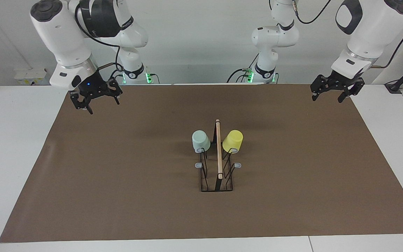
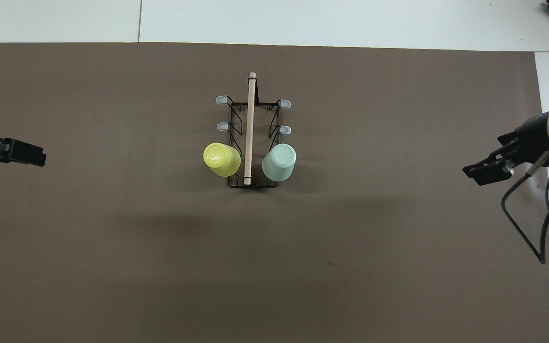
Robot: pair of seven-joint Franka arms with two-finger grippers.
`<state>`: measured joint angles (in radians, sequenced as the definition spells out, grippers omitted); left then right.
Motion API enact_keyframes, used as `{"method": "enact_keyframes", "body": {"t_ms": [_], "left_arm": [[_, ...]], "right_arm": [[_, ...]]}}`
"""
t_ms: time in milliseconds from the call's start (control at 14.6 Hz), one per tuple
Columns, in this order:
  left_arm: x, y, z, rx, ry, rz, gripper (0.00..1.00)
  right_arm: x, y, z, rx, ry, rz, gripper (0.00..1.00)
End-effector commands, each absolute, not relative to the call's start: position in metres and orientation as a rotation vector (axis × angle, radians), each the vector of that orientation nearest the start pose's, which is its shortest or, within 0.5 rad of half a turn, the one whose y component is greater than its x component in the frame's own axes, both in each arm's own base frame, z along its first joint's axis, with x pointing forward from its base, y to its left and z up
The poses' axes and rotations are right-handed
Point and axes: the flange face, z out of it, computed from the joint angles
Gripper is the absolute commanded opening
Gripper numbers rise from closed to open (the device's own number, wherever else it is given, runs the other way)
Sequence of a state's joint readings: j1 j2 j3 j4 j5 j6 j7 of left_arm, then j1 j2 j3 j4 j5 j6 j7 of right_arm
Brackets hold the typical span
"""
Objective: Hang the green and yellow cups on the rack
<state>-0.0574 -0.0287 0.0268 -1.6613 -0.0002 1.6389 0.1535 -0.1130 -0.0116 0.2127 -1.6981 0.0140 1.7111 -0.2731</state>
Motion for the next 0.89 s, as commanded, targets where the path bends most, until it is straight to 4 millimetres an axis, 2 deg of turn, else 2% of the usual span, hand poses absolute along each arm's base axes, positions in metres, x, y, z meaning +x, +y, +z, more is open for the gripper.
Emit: {"method": "enact_keyframes", "body": {"t_ms": [0,137,822], "left_arm": [[0.543,-0.017,0.605,-3.142,0.286,-0.013,1.0],[0.544,-0.018,0.604,-3.142,0.289,-0.011,1.0],[0.544,-0.017,0.604,-3.142,0.286,-0.011,1.0]], "right_arm": [[0.564,0.061,0.595,-3.108,-0.447,-0.056,1.0],[0.568,0.059,0.601,-3.117,-0.324,-0.029,1.0],[0.572,0.05,0.6,-3.124,-0.234,-0.048,1.0]]}}
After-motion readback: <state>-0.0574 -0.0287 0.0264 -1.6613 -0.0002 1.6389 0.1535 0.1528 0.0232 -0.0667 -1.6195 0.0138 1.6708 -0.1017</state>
